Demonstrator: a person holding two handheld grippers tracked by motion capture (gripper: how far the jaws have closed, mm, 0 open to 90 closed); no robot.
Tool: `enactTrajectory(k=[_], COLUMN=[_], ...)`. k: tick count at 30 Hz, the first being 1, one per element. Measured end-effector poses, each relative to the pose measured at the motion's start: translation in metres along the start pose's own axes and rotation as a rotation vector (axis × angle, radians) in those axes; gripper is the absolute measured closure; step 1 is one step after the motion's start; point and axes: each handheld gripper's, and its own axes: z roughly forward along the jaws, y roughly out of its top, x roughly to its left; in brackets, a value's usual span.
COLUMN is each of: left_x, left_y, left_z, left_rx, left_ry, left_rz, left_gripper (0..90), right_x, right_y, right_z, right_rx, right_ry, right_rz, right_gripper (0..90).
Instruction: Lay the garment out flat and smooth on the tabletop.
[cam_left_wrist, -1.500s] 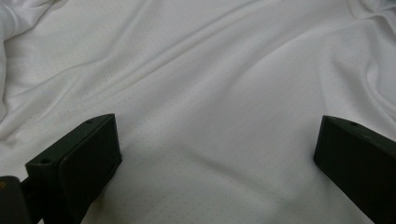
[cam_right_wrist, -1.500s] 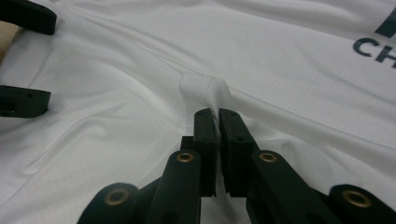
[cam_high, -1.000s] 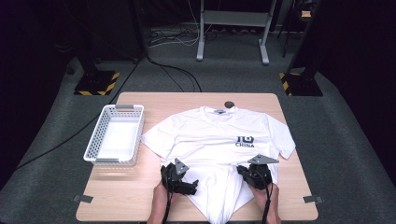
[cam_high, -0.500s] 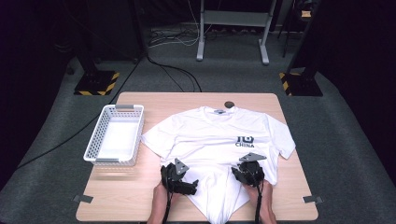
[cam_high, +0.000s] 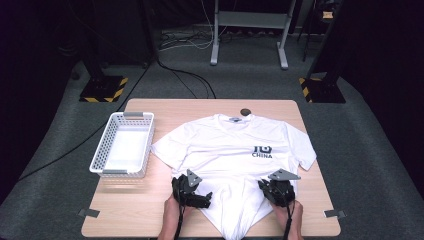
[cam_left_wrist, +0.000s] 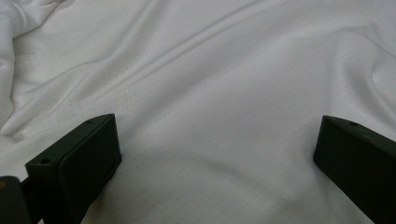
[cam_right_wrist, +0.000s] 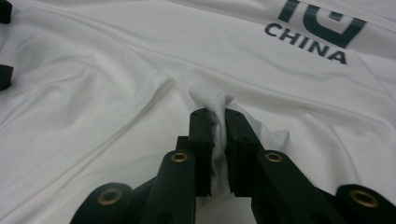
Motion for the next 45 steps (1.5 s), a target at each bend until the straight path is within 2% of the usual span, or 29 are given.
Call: enactTrajectory(k=[3,9,13,15,16,17,18,20,21,23,25,27,29,31,32,33,34,35,37,38,39,42,45], left_x=[0.000,0.000,0.000,0.000,0.000,0.000,0.000,-0.001,-0.002,-0.002,-0.003,-0.011,-0.025,-0.041,-0.048,-0.054,-0.061,-0.066,-0.073,-0.073,-0.072,-0.072,-0.073], left_y=[0.000,0.000,0.000,0.000,0.000,0.000,0.000,0.000,-0.001,-0.001,0.002,0.012,0.028,0.044,0.052,0.058,0.064,0.068,0.073,0.073,0.073,0.069,0.061], left_z=[0.000,0.000,0.000,0.000,0.000,0.000,0.000,-0.001,-0.001,-0.005,-0.011,-0.017,-0.017,-0.007,0.001,0.010,0.020,0.030,0.044,0.046,0.047,0.043,0.036], left_rx=[0.001,0.001,0.001,0.000,0.000,-0.001,-0.002,-0.004,-0.008,-0.025,-0.057,-0.090,-0.101,-0.075,-0.055,-0.032,0.005,0.041,0.090,0.072,0.067,0.056,0.037], left_ry=[0.000,0.002,0.004,0.006,0.008,0.012,0.017,0.024,0.025,0.029,0.034,0.032,0.022,-0.005,-0.022,-0.039,-0.033,-0.038,-0.037,-0.055,-0.075,-0.085,-0.085], left_rz=[0.000,-0.002,-0.004,-0.005,-0.007,-0.009,-0.006,0.001,0.001,0.008,0.003,0.020,0.071,0.127,0.144,0.160,0.182,0.200,0.206,0.180,0.168,0.160,0.156], left_gripper=[0.2,0.2,0.2,0.2,0.1,0.1,0.1,0.3,0.4,4.2,11.9,15.1,20.4,26.1,27.3,29.8,30.7,32.5,35.0,38.5,46.0,68.8,81.9], right_x=[-0.004,-0.009,-0.006,-0.001,0.000,-0.001,-0.004,-0.010,-0.013,-0.022,-0.032,-0.042,-0.052,-0.058,-0.060,-0.062,-0.063,-0.066,-0.069,-0.069,-0.069,-0.070,-0.070], right_y=[-0.011,-0.036,-0.061,-0.074,-0.081,-0.086,-0.089,-0.089,-0.085,-0.075,-0.064,-0.054,-0.046,-0.039,-0.037,-0.036,-0.034,-0.034,-0.034,-0.033,-0.033,-0.034,-0.034], right_z=[-0.017,-0.061,-0.093,-0.109,-0.117,-0.125,-0.133,-0.146,-0.147,-0.140,-0.121,-0.093,-0.062,-0.035,-0.025,-0.017,-0.010,-0.005,0.003,0.004,0.004,0.005,0.005], right_rx=[0.008,0.026,0.079,0.136,0.163,0.178,0.174,0.114,0.092,0.051,0.014,0.000,-0.001,0.006,0.004,0.005,0.012,0.009,0.035,0.039,0.037,0.035,0.035], right_ry=[-0.032,-0.112,-0.135,-0.138,-0.135,-0.119,-0.118,-0.132,-0.154,-0.178,-0.169,-0.164,-0.146,-0.138,-0.130,-0.143,-0.148,-0.146,-0.154,-0.161,-0.163,-0.159,-0.161], right_rz=[0.006,0.022,0.045,0.039,0.049,0.075,0.100,0.128,0.129,0.129,0.119,0.112,0.123,0.136,0.133,0.132,0.129,0.132,0.131,0.118,0.113,0.112,0.115], right_gripper=[82.8,82.8,82.8,82.2,80.2,74.5,68.3,51.8,46.3,35.0,29.4,22.1,17.0,14.4,14.5,14.3,13.4,12.7,9.7,9.2,9.4,9.4,9.5])
